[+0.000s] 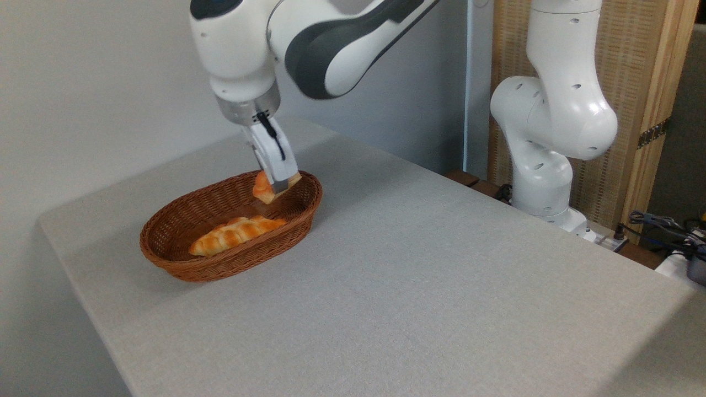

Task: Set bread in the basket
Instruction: 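Carry the bun over the wicker basket and lower it inside, then open the gripper to release the bun into the basket, then raise the open gripper up away from the basket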

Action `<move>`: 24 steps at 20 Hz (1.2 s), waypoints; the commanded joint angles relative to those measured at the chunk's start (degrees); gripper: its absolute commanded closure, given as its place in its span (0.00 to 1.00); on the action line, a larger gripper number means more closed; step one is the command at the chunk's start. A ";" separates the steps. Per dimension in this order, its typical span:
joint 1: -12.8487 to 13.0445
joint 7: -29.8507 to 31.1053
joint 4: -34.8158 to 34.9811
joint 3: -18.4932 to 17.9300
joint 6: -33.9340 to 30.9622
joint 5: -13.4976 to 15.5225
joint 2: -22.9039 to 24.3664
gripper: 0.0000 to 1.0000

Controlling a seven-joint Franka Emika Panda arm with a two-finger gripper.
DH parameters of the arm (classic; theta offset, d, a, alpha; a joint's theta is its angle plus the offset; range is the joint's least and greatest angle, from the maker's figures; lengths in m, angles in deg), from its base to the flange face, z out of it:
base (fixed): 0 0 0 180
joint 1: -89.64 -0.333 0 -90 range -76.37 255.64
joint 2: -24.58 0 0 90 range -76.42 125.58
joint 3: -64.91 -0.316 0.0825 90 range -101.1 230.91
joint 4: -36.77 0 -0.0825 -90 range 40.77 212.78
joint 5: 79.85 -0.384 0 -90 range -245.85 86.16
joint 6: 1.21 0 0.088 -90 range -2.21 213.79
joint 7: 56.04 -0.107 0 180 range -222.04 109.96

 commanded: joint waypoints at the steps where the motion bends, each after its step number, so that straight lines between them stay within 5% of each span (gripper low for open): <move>1: 0.22 0.72 -0.88 2.06 3.39 2.73 -2.64 0.00; 10: 0.22 0.46 -0.97 1.98 2.87 2.12 -2.56 0.00; 15: -0.39 0.72 -7.55 -1.00 0.51 -5.87 -1.67 0.00; 24: -1.71 10.65 -24.96 -6.54 -11.71 -22.65 -6.24 0.00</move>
